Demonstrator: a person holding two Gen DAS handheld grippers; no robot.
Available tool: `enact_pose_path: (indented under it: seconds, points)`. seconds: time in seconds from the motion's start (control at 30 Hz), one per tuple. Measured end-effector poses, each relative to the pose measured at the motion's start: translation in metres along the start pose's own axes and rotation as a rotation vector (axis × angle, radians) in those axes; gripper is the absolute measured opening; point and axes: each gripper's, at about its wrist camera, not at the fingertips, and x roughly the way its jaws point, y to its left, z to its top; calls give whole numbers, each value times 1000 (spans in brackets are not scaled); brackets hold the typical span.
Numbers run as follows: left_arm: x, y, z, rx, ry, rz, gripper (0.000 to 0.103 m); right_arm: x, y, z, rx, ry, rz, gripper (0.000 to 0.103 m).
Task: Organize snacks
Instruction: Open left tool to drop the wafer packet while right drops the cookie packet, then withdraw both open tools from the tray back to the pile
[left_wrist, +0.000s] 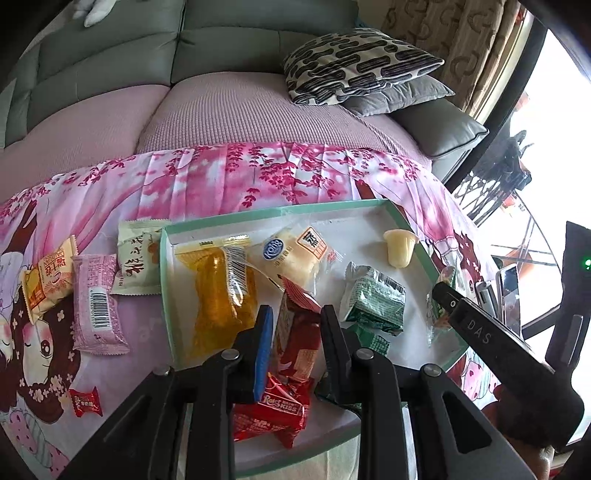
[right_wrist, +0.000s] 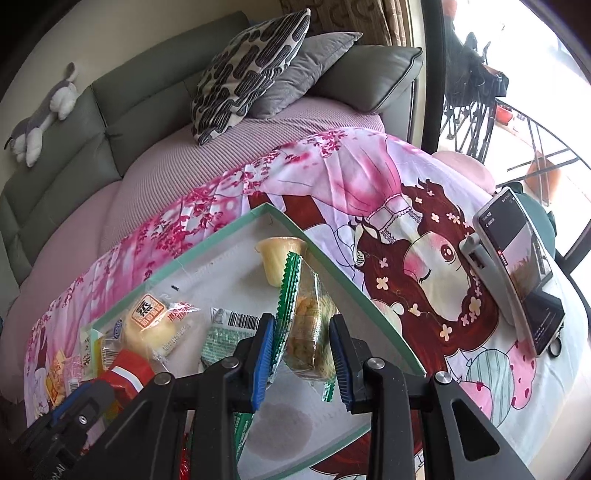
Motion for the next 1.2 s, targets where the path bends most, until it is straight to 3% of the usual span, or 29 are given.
enact_pose_path:
  seconds: [0.17, 0.23, 0.3, 0.37, 0.53, 0.7, 0.8, 1.2]
  points:
    - [-2, 11, 3, -36, -9, 21, 41, 3, 7, -2, -30, 17, -3, 32]
    - [-4, 16, 4, -55, -17, 35, 54, 5, 8, -3, -33, 23, -4, 34]
    - [-5, 24, 5, -81, -24, 52, 65, 7, 8, -3, -32, 34, -12, 44]
    - [-6, 32, 6, -108, -28, 65, 68, 7, 8, -4, -34, 35, -23, 63]
    - [-4, 53, 6, -173, -20, 112, 81, 10, 10, -4, -38, 44, -16, 81]
    - [2, 75, 5, -226, -6, 173, 85, 11, 18, -5, -77, 38, -15, 88]
    - [3, 89, 3, -253, -3, 204, 97, 9, 22, -5, -96, 17, -14, 102]
    - [-6, 129, 0, -356, -31, 277, 101, 3, 38, -6, -163, -39, -24, 103]
